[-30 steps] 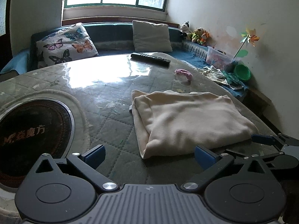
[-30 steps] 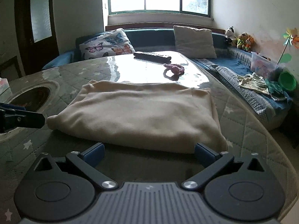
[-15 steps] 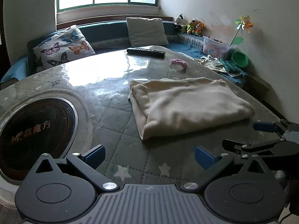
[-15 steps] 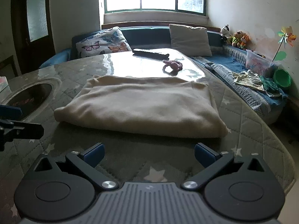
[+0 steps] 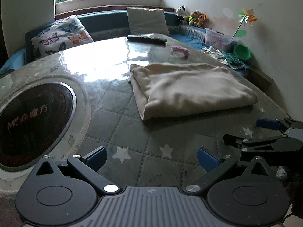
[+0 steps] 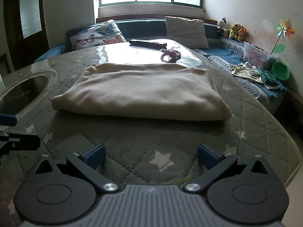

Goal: Fold clothes

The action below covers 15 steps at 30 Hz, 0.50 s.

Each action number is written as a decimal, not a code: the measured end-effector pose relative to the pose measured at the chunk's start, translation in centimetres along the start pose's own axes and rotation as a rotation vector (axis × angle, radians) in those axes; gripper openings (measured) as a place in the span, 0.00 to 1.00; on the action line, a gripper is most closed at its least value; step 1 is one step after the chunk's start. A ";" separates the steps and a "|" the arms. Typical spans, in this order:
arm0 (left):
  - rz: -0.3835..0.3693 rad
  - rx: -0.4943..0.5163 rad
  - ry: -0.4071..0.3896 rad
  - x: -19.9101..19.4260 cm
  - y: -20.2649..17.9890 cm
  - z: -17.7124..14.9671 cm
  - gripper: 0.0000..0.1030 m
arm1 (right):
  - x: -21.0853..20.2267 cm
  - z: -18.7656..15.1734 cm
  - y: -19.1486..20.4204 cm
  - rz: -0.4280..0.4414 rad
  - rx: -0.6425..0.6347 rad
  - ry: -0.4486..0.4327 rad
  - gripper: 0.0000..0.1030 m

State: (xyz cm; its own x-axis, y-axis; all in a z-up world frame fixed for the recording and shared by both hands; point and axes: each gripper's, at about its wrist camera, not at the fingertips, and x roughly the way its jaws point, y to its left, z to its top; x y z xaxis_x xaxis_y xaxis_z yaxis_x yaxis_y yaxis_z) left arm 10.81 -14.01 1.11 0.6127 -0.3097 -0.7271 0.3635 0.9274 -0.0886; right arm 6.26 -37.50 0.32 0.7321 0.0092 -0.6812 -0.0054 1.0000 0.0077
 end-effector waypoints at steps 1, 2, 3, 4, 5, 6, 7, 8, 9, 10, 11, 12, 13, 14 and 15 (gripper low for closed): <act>-0.002 -0.003 0.007 0.1 0.0 -0.1 1.00 | 0.0 0.0 0.0 -0.001 0.003 0.002 1.00; -0.005 -0.007 0.016 0.3 0.1 -0.2 1.00 | 0.0 0.0 0.0 -0.003 0.006 0.004 1.00; -0.009 -0.014 0.026 0.4 0.1 -0.2 1.00 | 0.0 0.0 0.1 -0.006 0.009 0.005 1.00; -0.011 -0.021 0.035 0.6 0.2 -0.3 1.00 | 0.0 0.0 0.1 -0.009 0.013 0.004 1.00; -0.012 -0.023 0.037 0.7 0.3 -0.4 1.00 | -0.1 -0.1 0.1 -0.013 0.016 0.003 1.00; -0.011 -0.022 0.034 0.7 0.3 -0.5 1.00 | -0.1 -0.1 0.2 -0.017 0.020 0.002 1.00; -0.011 -0.022 0.033 0.7 0.3 -0.5 1.00 | -0.1 -0.1 0.2 -0.020 0.023 0.002 1.00; -0.012 -0.024 0.033 0.7 0.4 -0.5 1.00 | -0.1 -0.1 0.2 -0.021 0.025 0.004 1.00; -0.014 -0.027 0.033 0.7 0.4 -0.6 1.00 | -0.1 -0.1 0.2 -0.023 0.028 0.007 1.00; -0.015 -0.030 0.033 0.7 0.4 -0.5 1.00 | -0.1 0.0 0.2 -0.024 0.030 0.011 1.00; -0.015 -0.033 0.034 0.7 0.4 -0.5 1.00 | -0.1 0.0 0.2 -0.026 0.031 0.013 1.00; -0.015 -0.036 0.034 0.7 0.5 -0.5 1.00 | -0.1 0.0 0.2 -0.027 0.032 0.015 1.00; -0.013 -0.037 0.035 0.7 0.4 -0.5 1.00 | -0.1 0.0 0.3 -0.029 0.033 0.016 1.00; -0.012 -0.038 0.036 0.7 0.4 -0.5 1.00 | -0.1 0.0 0.3 -0.031 0.033 0.017 1.00; -0.010 -0.035 0.037 0.7 0.3 -0.5 1.00 | -0.1 0.0 0.3 -0.033 0.034 0.018 1.00</act>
State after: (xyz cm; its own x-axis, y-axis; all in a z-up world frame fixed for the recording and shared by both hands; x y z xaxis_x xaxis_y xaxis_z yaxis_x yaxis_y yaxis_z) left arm 11.00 -13.84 0.25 0.5825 -0.3111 -0.7509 0.3442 0.9313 -0.1189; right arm 6.23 -37.19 0.40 0.7188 -0.0232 -0.6949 0.0419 0.9991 0.0100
